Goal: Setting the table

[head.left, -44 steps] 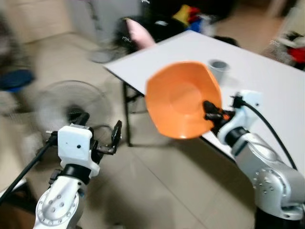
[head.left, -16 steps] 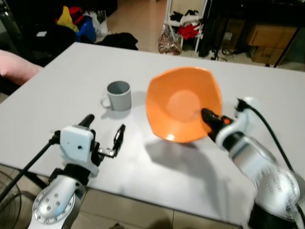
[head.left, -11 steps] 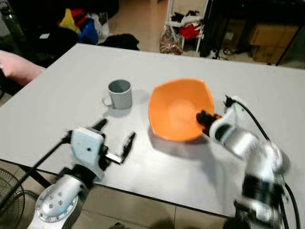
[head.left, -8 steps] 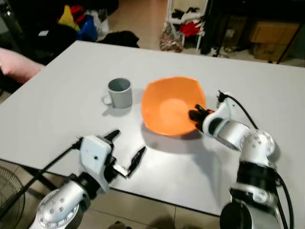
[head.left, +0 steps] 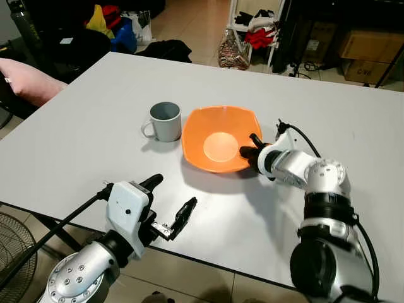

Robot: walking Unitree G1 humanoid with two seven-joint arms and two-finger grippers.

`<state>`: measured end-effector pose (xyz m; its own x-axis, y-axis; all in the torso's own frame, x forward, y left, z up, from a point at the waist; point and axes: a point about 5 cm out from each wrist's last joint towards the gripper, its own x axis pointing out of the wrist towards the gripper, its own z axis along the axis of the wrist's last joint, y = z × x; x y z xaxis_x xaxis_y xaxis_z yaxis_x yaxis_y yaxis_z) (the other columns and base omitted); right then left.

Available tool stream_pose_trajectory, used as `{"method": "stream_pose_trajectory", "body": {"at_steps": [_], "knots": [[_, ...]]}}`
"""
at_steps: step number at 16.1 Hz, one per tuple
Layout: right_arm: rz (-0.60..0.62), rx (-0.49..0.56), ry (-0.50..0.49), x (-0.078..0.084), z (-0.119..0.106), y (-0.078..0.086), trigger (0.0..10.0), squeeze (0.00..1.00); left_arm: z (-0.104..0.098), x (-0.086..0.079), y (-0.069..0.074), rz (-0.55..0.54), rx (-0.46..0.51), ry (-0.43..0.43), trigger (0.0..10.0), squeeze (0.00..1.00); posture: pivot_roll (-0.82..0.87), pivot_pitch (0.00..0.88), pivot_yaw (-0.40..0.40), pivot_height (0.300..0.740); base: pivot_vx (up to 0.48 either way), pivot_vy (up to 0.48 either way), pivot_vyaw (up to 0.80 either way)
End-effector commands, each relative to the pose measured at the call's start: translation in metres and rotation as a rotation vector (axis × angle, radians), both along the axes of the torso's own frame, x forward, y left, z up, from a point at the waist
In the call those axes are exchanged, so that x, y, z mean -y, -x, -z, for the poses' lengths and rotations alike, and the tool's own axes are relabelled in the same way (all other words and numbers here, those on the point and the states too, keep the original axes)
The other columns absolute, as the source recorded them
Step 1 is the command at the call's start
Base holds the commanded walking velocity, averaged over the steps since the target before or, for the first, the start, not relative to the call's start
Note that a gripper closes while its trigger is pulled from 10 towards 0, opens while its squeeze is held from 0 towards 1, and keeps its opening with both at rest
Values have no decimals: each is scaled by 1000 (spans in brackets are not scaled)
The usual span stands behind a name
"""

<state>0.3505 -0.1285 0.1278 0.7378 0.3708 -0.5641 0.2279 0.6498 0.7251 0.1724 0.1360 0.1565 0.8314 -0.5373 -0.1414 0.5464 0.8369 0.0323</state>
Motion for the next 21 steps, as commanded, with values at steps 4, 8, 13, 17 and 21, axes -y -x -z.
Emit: {"method": "stream_pose_trajectory", "body": {"at_steps": [4,8,13,17,21], "knots": [[27,-14,-52,-5,-3,-9,10000,0,-2,0,2,14,1,-13,10000,0,19,0,13,740,0,0,0],[46,-23,-71,-7,-4,-15,10000,133,-2,0,2,13,1,-16,10000,0,19,0,11,740,0,0,0],[53,-22,-82,-8,-8,-19,10000,1000,-2,0,2,6,1,-16,10000,0,19,2,6,740,0,0,0],[84,-2,-85,4,-15,-19,10000,1000,-2,-1,1,0,3,-15,10000,0,12,1,11,740,0,0,0],[104,27,-102,24,-26,-10,10000,0,-2,-2,1,-9,5,-11,10000,0,10,0,11,740,0,0,0]]}}
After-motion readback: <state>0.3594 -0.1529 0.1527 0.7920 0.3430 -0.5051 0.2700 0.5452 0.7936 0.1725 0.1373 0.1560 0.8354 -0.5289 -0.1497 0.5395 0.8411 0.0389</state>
